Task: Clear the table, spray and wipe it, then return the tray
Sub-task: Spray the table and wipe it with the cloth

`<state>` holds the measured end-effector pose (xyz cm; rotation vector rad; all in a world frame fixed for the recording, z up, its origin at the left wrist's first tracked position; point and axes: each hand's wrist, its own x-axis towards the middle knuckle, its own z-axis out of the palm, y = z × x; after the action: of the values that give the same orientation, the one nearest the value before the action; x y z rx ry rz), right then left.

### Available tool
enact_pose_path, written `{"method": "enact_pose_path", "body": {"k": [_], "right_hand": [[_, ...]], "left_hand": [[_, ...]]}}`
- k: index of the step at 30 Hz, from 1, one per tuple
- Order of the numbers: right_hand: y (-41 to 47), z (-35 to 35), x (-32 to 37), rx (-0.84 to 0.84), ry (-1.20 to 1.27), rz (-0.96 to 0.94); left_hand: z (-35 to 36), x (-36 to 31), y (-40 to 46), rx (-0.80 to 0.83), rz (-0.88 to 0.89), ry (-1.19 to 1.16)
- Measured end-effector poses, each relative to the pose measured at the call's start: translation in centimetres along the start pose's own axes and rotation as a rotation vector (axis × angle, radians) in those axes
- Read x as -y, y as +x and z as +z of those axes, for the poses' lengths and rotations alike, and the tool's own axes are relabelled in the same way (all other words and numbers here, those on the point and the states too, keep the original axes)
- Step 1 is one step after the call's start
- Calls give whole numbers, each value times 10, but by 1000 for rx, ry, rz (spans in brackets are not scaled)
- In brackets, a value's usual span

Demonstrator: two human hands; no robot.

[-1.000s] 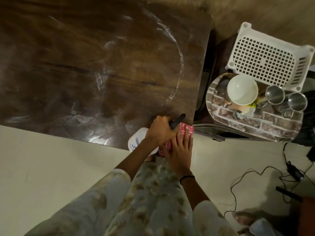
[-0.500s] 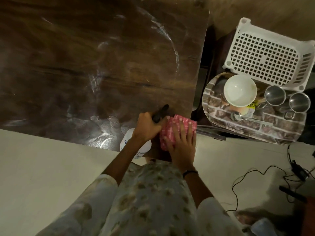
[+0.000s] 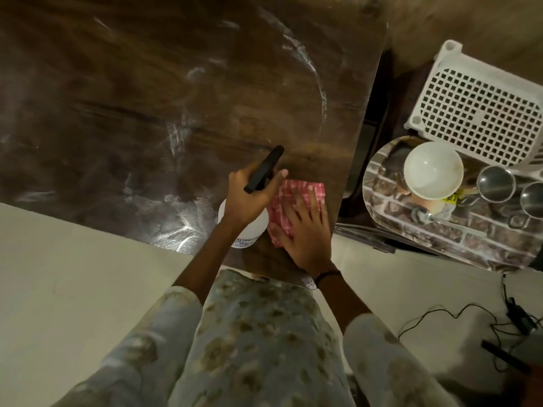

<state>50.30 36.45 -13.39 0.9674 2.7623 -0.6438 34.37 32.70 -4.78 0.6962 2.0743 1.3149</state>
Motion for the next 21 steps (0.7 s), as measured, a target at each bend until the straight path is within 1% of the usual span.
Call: {"method": "enact_pose_path", "body": {"k": [2, 5, 8, 10, 12, 15, 17, 18, 19, 21], "right_hand": [[-19, 1, -22, -12, 0, 34], [-9, -6, -44, -69, -38, 99], [32, -17, -40, -115, -46, 170], [54, -21, -26, -108, -55, 206], [62, -18, -10, -83, -59, 177], [44, -8, 7, -22, -61, 38], [19, -2, 0, 5, -66, -68], [8, 0, -9, -1, -64, -91], [1, 1, -21, -20, -57, -87], [0, -4, -41, -76, -57, -17]], "left_hand": [[-2, 3, -3, -27, 40, -24], [-5, 10, -12, -47, 62, -43], [-8, 21, -23, -17, 70, -28], [-10, 26, -27, -7, 73, -25], [-12, 29, -30, -10, 82, -47], [-12, 33, -34, -1, 92, -31], [-13, 33, -35, 3, 78, -30], [-13, 32, -36, -2, 77, -36], [-13, 31, -35, -6, 80, -40], [-15, 30, -35, 4, 92, -41]]}}
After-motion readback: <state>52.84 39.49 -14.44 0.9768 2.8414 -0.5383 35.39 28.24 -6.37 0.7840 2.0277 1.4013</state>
